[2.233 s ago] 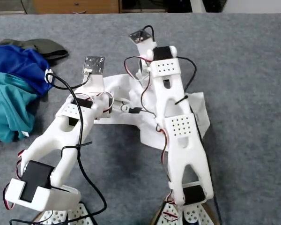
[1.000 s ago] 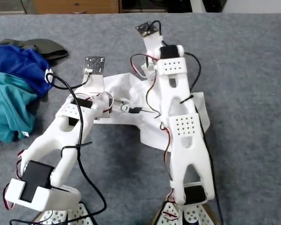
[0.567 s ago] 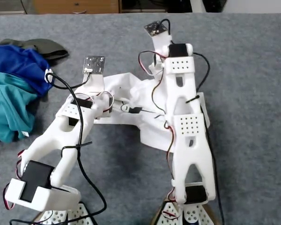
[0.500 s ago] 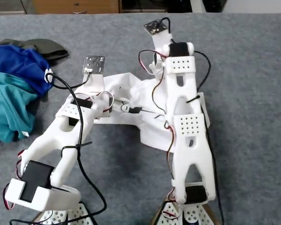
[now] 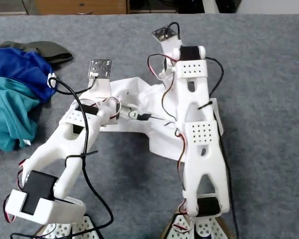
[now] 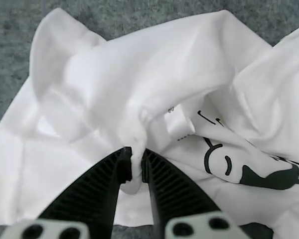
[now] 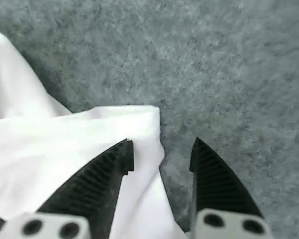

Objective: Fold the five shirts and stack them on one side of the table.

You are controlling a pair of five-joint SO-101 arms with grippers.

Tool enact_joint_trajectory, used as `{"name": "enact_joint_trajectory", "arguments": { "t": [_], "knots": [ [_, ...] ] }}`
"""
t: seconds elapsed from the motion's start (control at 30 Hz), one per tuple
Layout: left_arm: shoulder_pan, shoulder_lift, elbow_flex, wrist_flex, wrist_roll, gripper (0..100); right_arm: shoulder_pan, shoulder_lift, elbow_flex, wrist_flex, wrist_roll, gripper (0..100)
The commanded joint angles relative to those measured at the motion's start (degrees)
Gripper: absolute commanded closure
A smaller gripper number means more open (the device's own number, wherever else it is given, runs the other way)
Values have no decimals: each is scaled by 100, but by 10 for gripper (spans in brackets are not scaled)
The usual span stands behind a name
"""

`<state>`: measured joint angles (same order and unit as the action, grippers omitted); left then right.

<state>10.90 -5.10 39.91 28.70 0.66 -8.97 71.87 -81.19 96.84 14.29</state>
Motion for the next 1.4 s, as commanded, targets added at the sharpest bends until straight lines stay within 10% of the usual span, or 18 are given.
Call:
{"name": "enact_joint_trajectory", "arguments": {
  "t": [0.0, 1.37],
  "knots": [
    [-88, -207, -26, -88, -35, 981, -84, -400, 435, -387, -62, 797],
    [-176, -207, 26, -132, -185, 981, -57, -611, 1156, -1670, -141, 800]
  ]
}}
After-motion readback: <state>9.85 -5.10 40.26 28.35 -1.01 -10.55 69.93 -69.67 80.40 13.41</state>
